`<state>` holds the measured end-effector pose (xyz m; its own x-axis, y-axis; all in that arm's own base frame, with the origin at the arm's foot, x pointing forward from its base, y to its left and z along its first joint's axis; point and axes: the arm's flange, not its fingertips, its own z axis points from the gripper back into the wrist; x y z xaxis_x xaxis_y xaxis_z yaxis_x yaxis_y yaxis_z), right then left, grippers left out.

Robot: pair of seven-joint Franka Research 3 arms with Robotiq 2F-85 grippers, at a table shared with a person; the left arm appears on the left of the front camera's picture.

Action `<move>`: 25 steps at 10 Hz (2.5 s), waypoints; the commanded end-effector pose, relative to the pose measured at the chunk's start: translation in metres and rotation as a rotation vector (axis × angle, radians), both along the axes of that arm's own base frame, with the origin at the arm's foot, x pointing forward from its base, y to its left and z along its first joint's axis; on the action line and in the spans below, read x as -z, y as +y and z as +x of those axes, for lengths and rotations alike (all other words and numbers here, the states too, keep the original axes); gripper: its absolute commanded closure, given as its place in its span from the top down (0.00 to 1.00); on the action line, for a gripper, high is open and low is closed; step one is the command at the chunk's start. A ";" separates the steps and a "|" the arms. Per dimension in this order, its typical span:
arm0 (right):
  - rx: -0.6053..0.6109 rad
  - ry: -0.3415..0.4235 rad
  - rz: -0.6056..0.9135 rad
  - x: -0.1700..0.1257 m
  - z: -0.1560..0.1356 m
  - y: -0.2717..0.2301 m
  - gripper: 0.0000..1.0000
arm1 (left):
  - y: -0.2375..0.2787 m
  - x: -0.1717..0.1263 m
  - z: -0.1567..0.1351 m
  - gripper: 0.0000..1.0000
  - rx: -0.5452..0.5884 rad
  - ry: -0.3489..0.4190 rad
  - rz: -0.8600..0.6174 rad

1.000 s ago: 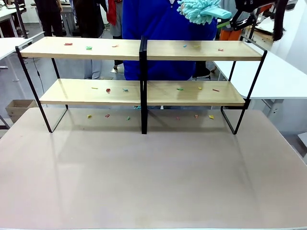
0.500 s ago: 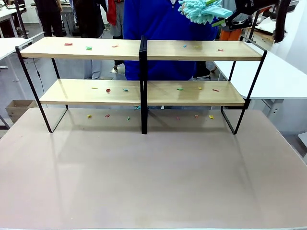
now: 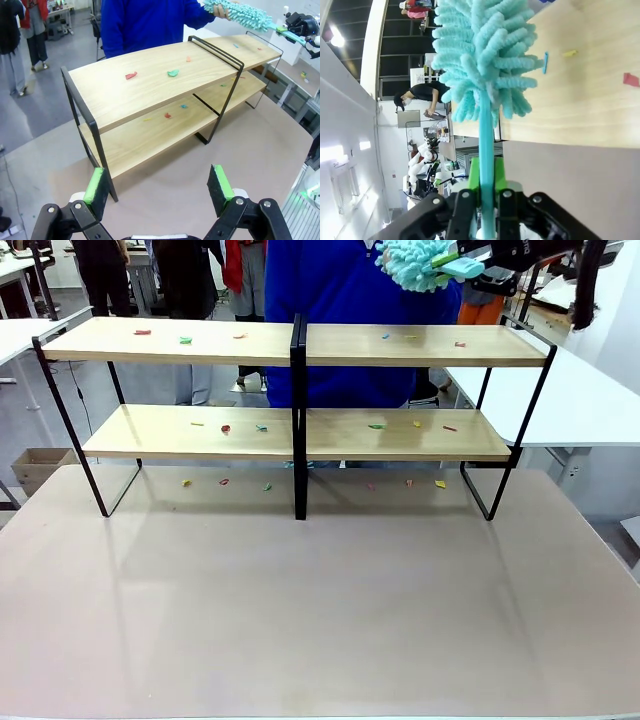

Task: Clean the shelves.
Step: Pick up the Duster when the human hands it over, then clean a randomly selected level of the Shelf with the Duster.

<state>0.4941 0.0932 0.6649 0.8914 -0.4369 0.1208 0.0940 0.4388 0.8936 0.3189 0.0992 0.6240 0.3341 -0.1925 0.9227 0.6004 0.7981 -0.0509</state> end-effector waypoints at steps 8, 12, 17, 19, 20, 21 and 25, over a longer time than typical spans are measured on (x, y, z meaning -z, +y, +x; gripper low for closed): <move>-0.274 -0.112 -0.223 -0.083 -0.159 -0.175 0.00 | 0.001 0.000 -0.002 1.00 -0.009 0.011 0.012; -0.335 -0.341 -0.305 -0.072 -0.303 -0.284 0.00 | 0.001 0.000 -0.002 1.00 -0.009 0.011 0.012; -0.359 -0.328 -0.295 -0.075 -0.324 -0.296 0.00 | 0.001 0.000 -0.002 1.00 -0.009 0.011 0.012; -0.359 -0.328 -0.295 -0.075 -0.324 -0.296 0.00 | 0.001 0.000 -0.002 1.00 -0.009 0.011 0.012; -0.359 -0.328 -0.295 -0.075 -0.324 -0.296 0.00 | 0.001 0.000 -0.002 1.00 -0.009 0.011 0.012; -0.359 -0.328 -0.295 -0.075 -0.324 -0.296 0.00 | 0.001 0.000 -0.002 1.00 -0.009 0.011 0.012; -0.359 -0.328 -0.295 -0.075 -0.324 -0.296 0.00 | 0.001 0.000 -0.002 1.00 -0.009 0.011 0.012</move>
<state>0.1717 -0.2011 0.7384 0.8761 -0.0320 0.4810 -0.3566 0.6285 0.6913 0.3175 0.0997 0.6248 0.3296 -0.2016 0.9223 0.6024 0.7971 -0.0410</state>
